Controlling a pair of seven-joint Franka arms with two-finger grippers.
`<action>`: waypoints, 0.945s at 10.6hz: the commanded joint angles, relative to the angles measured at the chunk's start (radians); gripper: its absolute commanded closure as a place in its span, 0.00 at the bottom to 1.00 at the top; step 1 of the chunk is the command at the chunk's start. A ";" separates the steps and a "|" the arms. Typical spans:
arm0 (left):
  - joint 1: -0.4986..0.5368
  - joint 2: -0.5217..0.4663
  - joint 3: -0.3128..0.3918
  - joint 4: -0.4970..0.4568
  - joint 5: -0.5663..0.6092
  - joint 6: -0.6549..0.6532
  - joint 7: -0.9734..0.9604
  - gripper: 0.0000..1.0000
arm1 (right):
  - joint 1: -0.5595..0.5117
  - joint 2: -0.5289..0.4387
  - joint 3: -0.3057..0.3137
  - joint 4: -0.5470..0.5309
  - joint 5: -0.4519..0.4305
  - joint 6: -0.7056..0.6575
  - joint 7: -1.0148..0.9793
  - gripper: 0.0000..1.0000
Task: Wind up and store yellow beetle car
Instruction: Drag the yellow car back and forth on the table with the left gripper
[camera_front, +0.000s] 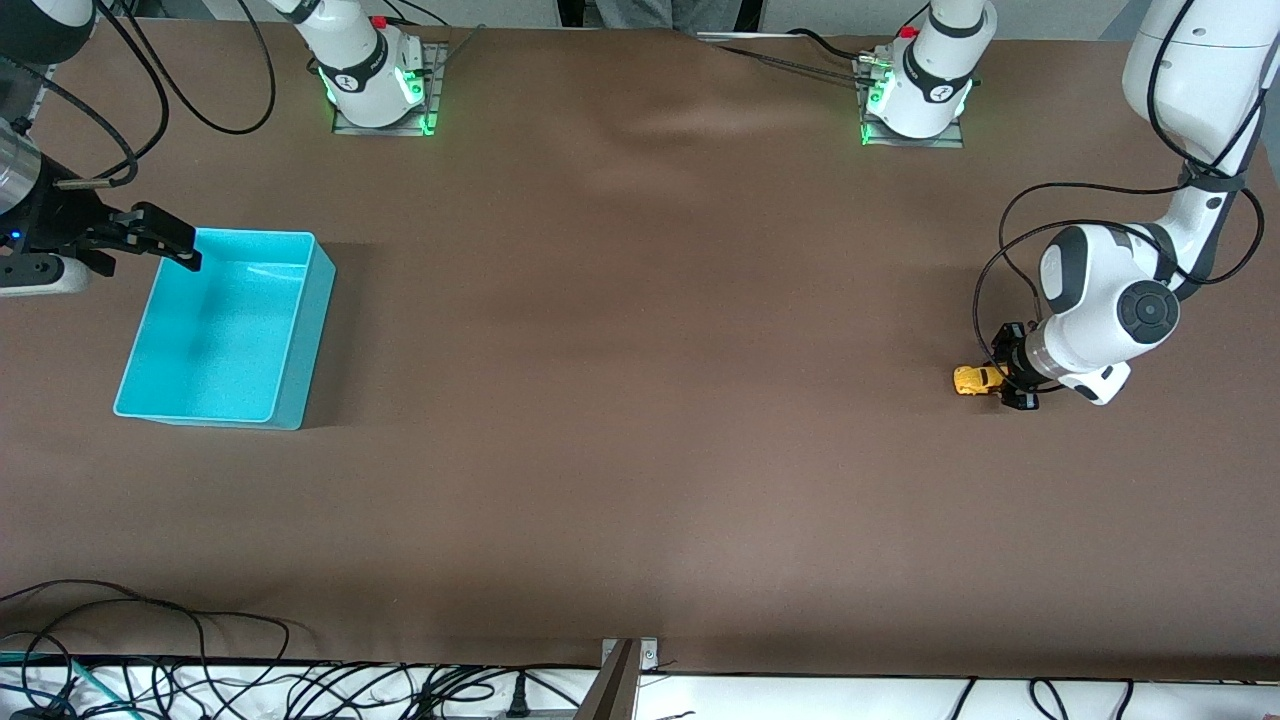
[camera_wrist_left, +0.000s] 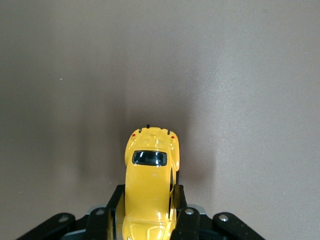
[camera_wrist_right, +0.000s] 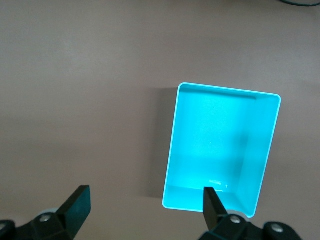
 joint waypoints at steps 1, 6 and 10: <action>0.012 0.057 0.004 0.024 0.034 0.020 0.009 1.00 | -0.002 -0.014 0.000 -0.009 -0.012 -0.003 -0.012 0.00; 0.012 0.056 0.004 0.024 0.036 0.020 0.024 1.00 | -0.003 -0.016 -0.001 -0.011 -0.010 -0.005 -0.013 0.00; 0.012 0.056 0.002 0.024 0.036 0.016 0.076 1.00 | -0.002 -0.017 0.002 -0.011 -0.010 -0.005 -0.009 0.00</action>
